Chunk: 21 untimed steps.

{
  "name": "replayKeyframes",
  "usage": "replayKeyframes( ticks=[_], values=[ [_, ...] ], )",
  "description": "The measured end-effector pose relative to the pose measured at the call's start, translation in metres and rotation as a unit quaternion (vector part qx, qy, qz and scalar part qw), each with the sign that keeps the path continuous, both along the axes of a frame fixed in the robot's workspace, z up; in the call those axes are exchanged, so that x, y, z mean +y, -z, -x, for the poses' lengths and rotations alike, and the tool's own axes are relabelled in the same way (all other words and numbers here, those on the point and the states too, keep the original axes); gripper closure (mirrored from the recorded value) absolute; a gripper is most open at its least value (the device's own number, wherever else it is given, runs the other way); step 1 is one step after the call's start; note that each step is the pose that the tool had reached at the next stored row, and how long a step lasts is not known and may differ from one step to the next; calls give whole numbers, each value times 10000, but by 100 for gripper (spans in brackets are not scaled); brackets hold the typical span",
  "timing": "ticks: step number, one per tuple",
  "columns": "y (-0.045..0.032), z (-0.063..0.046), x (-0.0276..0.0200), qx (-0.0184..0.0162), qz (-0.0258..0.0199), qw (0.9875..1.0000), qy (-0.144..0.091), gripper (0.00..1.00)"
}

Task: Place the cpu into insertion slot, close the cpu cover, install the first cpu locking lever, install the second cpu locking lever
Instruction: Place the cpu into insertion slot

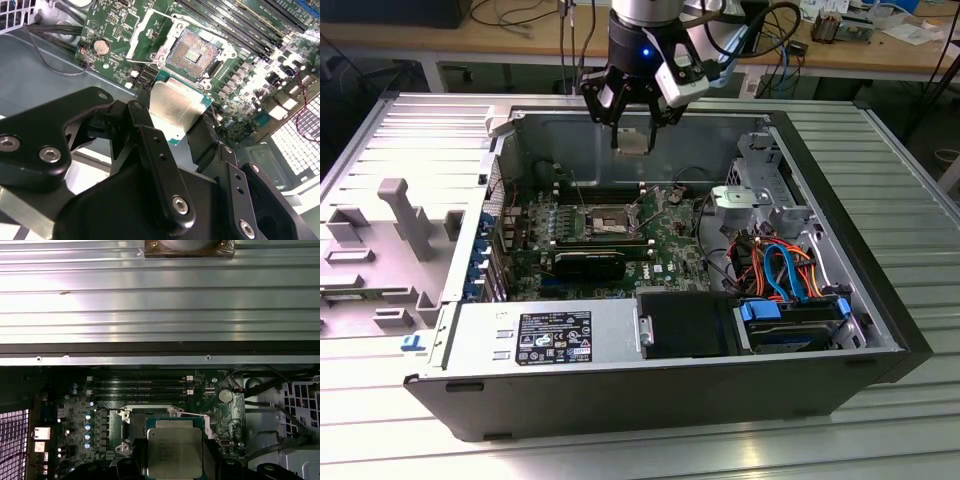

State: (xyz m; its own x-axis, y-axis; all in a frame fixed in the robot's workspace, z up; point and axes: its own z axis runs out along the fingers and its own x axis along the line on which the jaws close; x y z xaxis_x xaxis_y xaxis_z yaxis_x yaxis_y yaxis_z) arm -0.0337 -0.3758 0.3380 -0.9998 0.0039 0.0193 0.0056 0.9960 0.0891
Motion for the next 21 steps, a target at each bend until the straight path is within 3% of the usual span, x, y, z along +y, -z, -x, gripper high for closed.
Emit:
replayKeyframes(
  ticks=[9,21],
  values=[
    [26,39,-77,-1,0,9999,-134,46],
    [68,48,-82,0,0,9999,-140,46]
  ],
)
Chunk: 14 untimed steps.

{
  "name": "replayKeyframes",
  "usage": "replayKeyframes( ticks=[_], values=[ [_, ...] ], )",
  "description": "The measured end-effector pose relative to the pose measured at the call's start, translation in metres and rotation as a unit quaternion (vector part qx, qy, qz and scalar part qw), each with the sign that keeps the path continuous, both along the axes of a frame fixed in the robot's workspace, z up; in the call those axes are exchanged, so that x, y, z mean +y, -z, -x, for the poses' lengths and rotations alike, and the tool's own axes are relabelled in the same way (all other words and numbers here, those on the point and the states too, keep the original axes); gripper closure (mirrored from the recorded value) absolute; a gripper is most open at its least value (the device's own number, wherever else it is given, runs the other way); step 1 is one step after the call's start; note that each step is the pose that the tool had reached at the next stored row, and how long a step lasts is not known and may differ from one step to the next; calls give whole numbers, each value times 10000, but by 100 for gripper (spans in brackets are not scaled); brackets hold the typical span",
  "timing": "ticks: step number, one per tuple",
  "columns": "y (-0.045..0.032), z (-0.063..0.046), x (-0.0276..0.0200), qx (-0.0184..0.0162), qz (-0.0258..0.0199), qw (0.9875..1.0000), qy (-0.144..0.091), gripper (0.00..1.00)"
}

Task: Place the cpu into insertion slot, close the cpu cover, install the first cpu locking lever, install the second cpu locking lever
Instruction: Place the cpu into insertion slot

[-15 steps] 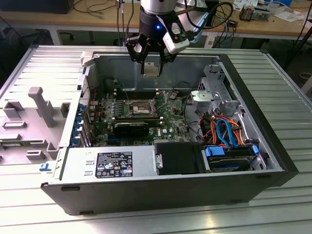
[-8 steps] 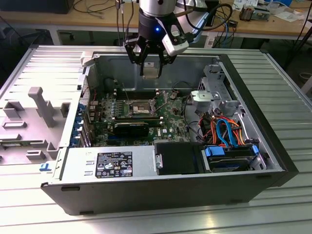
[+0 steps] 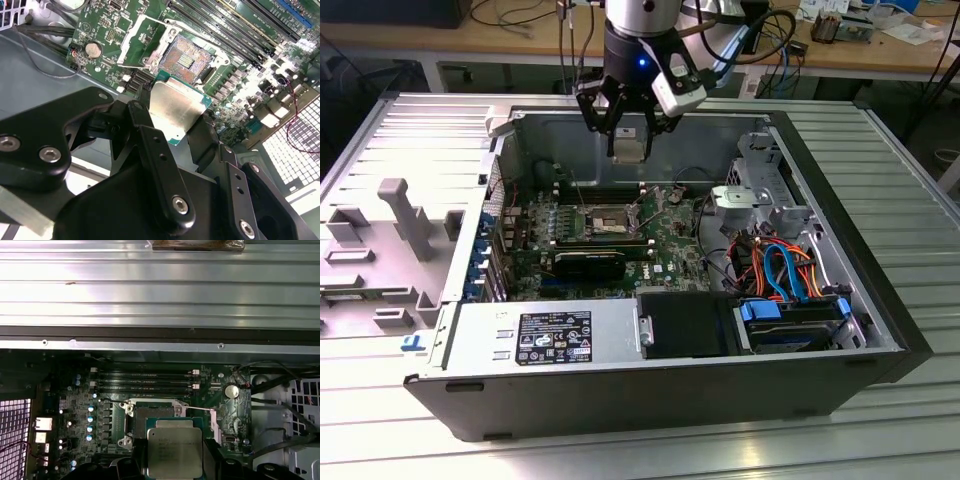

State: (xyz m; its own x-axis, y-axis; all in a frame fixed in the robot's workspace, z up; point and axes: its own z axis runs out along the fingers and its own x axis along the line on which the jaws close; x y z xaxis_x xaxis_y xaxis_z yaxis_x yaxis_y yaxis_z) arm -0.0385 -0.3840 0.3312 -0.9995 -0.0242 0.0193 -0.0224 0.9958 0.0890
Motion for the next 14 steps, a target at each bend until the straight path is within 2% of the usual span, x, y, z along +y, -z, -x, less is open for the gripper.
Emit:
replayKeyframes(
  ticks=[14],
  values=[
    [31,6,-2,0,0,10000,0,46]
  ],
)
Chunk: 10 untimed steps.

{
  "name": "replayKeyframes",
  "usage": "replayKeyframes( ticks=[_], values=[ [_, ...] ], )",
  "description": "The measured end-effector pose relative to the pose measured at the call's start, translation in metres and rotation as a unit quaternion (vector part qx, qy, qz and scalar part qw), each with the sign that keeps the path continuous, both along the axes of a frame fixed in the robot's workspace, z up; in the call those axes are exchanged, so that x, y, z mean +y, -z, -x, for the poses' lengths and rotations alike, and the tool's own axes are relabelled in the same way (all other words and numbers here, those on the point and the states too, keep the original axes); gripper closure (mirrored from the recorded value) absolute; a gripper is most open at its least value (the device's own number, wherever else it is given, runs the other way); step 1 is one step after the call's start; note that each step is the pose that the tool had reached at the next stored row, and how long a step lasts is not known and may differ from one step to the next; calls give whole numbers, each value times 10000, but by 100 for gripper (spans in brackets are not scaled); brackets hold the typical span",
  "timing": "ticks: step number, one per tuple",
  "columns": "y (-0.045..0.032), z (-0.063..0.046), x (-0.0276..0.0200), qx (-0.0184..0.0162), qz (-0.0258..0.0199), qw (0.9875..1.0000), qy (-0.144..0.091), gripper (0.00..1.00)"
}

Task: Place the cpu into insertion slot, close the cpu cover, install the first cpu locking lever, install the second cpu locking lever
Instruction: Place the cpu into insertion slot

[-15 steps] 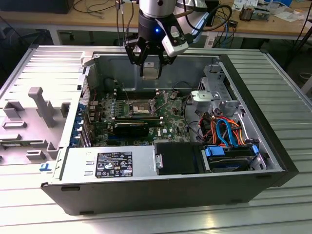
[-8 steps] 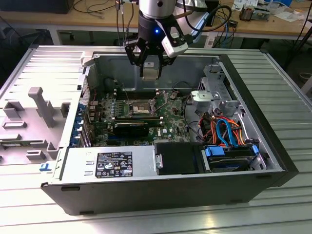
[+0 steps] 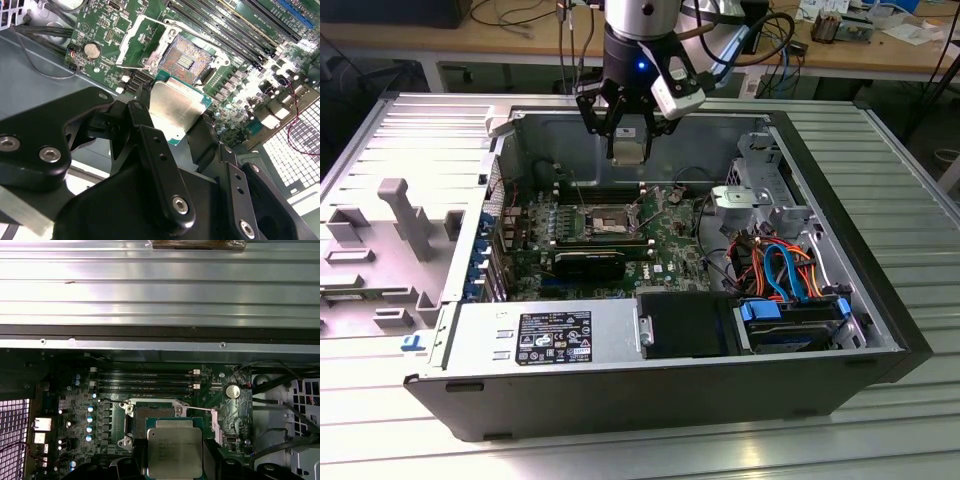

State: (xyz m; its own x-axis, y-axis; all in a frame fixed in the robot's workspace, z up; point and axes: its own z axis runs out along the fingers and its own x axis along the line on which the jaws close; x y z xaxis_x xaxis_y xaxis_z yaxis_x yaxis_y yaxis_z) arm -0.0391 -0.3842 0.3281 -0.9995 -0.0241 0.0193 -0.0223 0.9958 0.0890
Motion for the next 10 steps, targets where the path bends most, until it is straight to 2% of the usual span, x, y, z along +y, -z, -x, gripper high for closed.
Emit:
replayKeyframes(
  ticks=[10],
  values=[
    [19,2,0,0,0,10000,0,46]
  ],
)
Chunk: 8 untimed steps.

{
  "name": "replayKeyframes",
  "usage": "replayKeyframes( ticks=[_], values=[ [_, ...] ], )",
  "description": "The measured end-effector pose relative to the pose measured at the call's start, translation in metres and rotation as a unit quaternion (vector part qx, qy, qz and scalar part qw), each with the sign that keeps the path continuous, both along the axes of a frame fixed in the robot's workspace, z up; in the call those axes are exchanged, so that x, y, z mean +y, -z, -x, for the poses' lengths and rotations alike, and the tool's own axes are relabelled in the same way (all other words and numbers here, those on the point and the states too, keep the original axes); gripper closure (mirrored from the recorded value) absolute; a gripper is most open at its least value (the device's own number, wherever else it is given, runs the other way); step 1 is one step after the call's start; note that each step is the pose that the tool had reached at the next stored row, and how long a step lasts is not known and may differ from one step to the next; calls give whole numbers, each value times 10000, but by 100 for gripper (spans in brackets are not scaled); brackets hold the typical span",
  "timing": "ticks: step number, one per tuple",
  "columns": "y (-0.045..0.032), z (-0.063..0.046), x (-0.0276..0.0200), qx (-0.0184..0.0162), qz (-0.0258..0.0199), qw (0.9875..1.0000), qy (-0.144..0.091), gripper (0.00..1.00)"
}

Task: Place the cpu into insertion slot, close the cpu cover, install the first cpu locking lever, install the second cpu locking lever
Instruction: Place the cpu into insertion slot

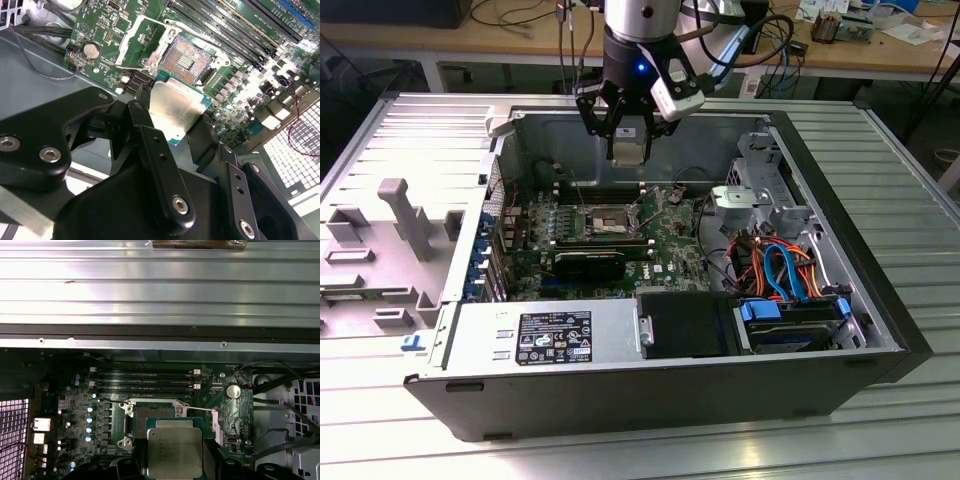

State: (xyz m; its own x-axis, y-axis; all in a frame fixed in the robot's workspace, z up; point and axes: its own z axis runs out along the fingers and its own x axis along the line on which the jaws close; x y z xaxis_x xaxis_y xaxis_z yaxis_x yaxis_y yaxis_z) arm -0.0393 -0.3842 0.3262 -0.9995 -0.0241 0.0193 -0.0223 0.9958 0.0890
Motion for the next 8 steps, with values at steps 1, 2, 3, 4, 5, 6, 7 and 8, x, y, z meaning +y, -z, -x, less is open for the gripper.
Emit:
replayKeyframes(
  ticks=[1,2,3,4,5,6,7,8],
  values=[
    [3,0,0,0,0,10000,0,46],
    [5,0,0,0,0,10000,0,46],
    [6,0,0,0,0,10000,0,46],
    [9,1,0,0,0,10000,0,46],
    [11,0,0,0,0,10000,0,46],
    [12,1,0,0,0,10000,0,46],
    [15,1,0,0,0,10000,0,46],
    [18,1,0,0,0,10000,0,46]
  ],
)
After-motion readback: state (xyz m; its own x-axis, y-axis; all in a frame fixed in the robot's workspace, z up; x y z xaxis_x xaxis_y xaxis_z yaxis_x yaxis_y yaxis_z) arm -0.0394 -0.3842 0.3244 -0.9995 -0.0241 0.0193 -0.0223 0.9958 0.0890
